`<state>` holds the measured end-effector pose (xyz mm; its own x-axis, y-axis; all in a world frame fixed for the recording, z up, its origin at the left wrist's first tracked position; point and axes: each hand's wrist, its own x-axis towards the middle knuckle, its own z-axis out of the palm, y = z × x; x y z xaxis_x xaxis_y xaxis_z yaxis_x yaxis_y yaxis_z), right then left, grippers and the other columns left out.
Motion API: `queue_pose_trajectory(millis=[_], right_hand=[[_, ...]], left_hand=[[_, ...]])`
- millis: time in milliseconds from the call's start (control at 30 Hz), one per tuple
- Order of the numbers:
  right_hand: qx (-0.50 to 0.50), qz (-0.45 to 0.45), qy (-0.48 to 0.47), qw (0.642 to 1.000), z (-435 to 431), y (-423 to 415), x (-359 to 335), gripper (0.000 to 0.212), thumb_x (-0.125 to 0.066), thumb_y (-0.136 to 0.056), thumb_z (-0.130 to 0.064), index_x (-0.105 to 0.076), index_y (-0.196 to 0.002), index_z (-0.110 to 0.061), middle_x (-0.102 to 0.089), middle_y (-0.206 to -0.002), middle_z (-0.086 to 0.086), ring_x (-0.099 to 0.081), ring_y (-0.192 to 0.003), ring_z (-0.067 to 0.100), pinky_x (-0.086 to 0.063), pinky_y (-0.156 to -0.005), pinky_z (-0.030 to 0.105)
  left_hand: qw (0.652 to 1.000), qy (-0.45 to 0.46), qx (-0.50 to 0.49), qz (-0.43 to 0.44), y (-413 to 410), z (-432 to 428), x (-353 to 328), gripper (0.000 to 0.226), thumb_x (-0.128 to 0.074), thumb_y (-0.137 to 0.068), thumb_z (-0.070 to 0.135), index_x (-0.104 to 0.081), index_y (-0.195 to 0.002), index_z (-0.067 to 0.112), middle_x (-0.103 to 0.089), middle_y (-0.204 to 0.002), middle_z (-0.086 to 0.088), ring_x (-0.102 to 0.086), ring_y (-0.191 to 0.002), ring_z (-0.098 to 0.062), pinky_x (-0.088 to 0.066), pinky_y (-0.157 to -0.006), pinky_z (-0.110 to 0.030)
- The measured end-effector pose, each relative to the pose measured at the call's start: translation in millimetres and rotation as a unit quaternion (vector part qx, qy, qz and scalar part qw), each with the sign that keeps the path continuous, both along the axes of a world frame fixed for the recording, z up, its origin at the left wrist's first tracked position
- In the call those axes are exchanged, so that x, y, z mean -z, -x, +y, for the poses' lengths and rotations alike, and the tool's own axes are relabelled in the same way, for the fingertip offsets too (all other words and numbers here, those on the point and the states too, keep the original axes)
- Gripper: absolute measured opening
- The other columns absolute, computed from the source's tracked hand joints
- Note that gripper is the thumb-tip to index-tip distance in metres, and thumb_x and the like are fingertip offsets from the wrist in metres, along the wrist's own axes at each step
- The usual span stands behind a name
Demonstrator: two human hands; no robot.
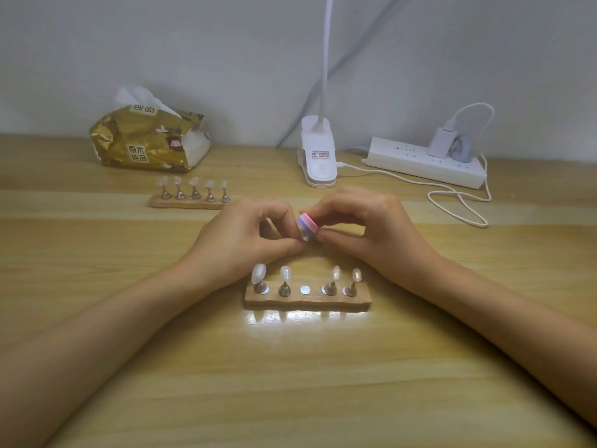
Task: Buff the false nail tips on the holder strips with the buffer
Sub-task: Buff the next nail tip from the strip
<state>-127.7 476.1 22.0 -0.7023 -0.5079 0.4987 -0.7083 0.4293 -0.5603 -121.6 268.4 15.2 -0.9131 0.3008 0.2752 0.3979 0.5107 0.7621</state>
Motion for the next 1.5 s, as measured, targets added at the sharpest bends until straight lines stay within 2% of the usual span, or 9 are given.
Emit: queue_pose_trajectory(millis=[100, 267, 367, 667, 833, 967, 1100, 1200, 1500], right_hand=[[0.001, 0.017, 0.028, 0.999, -0.3, -2.9, 0.7, 0.018, -0.077, -0.085, 0.0, -0.074, -0.103, 0.001, -0.071, -0.095, 0.01, -0.071, -0.091, 0.019, -0.059, -0.088, 0.035], [0.014, -0.044, 0.046, 0.998, -1.6, -3.4, 2.4, 0.013, -0.077, -0.085, -0.002, -0.072, -0.096, 0.004, -0.074, -0.091, 0.011, -0.074, -0.087, 0.018, -0.059, -0.087, 0.034], [0.009, -0.026, 0.07, 0.997, -2.3, -5.0, 1.3, 0.015, -0.078, -0.084, -0.004, -0.073, -0.096, 0.002, -0.074, -0.091, 0.01, -0.074, -0.087, 0.015, -0.059, -0.087, 0.029], [0.013, 0.007, 0.018, 1.0, 1.0, -2.4, 2.1, 0.018, -0.078, -0.085, -0.003, -0.077, -0.103, -0.004, -0.071, -0.095, 0.008, -0.07, -0.088, 0.018, -0.058, -0.085, 0.038], [0.002, 0.06, 0.007, 0.998, -1.6, -3.5, 2.8, 0.018, -0.079, -0.084, -0.001, -0.077, -0.101, -0.004, -0.071, -0.094, 0.006, -0.069, -0.086, 0.016, -0.058, -0.082, 0.035], [0.012, 0.005, 0.024, 1.0, 3.2, -2.2, 3.8, 0.013, -0.078, -0.085, 0.0, -0.077, -0.098, -0.002, -0.071, -0.093, 0.007, -0.07, -0.087, 0.019, -0.058, -0.084, 0.039], [0.002, 0.042, 0.015, 0.999, -1.6, -3.6, 3.4, 0.014, -0.079, -0.084, 0.001, -0.076, -0.097, -0.002, -0.071, -0.093, 0.007, -0.069, -0.087, 0.019, -0.058, -0.083, 0.038], [0.015, 0.002, 0.032, 0.999, 1.8, -2.6, 2.6, 0.011, -0.078, -0.084, 0.001, -0.075, -0.095, 0.0, -0.072, -0.091, 0.007, -0.071, -0.087, 0.018, -0.059, -0.085, 0.039], [0.006, 0.017, 0.04, 0.999, -1.8, -5.7, 2.2, 0.01, -0.078, -0.085, -0.004, -0.074, -0.094, 0.0, -0.072, -0.09, 0.007, -0.071, -0.086, 0.019, -0.059, -0.084, 0.038]], left_hand=[[1.0, -0.001, 0.001, -0.004, -1.2, 0.3, -0.8, 0.013, -0.08, -0.066, 0.034, -0.069, -0.07, 0.026, -0.064, -0.073, 0.02, -0.054, -0.06, -0.002, -0.05, -0.075, -0.044], [1.0, -0.004, -0.002, -0.002, -0.6, -0.4, 0.5, 0.02, -0.084, -0.074, 0.017, -0.068, -0.066, 0.025, -0.065, -0.073, 0.018, -0.055, -0.059, -0.002, -0.051, -0.076, -0.047], [1.0, -0.003, 0.0, -0.002, -0.9, -0.1, 0.1, 0.016, -0.084, -0.072, 0.023, -0.069, -0.068, 0.024, -0.065, -0.074, 0.017, -0.055, -0.059, -0.002, -0.05, -0.074, -0.045], [1.0, -0.002, 0.005, 0.0, 0.5, -0.4, 0.7, 0.015, -0.083, -0.073, 0.021, -0.069, -0.069, 0.024, -0.065, -0.072, 0.019, -0.055, -0.06, -0.002, -0.052, -0.076, -0.048], [1.0, -0.004, 0.008, 0.001, 0.1, -0.3, 0.4, 0.015, -0.078, -0.066, 0.038, -0.068, -0.068, 0.027, -0.063, -0.069, 0.02, -0.053, -0.059, -0.002, -0.049, -0.071, -0.042], [1.0, -0.005, 0.003, -0.002, 0.5, -0.1, 1.8, 0.017, -0.083, -0.07, 0.028, -0.067, -0.068, 0.024, -0.065, -0.071, 0.019, -0.056, -0.059, -0.002, -0.052, -0.075, -0.045], [1.0, -0.006, 0.008, -0.002, 0.6, 0.8, 1.8, 0.019, -0.083, -0.068, 0.035, -0.065, -0.066, 0.026, -0.062, -0.067, 0.021, -0.053, -0.056, -0.001, -0.044, -0.067, -0.036], [1.0, -0.005, 0.0, -0.002, 1.4, -0.4, 2.2, 0.017, -0.085, -0.072, 0.024, -0.068, -0.068, 0.023, -0.065, -0.071, 0.018, -0.056, -0.06, -0.002, -0.052, -0.073, -0.044], [1.0, -0.007, 0.002, 0.0, 1.0, 0.0, 2.3, 0.018, -0.082, -0.068, 0.034, -0.068, -0.069, 0.024, -0.064, -0.068, 0.016, -0.055, -0.057, -0.002, -0.047, -0.068, -0.037]])
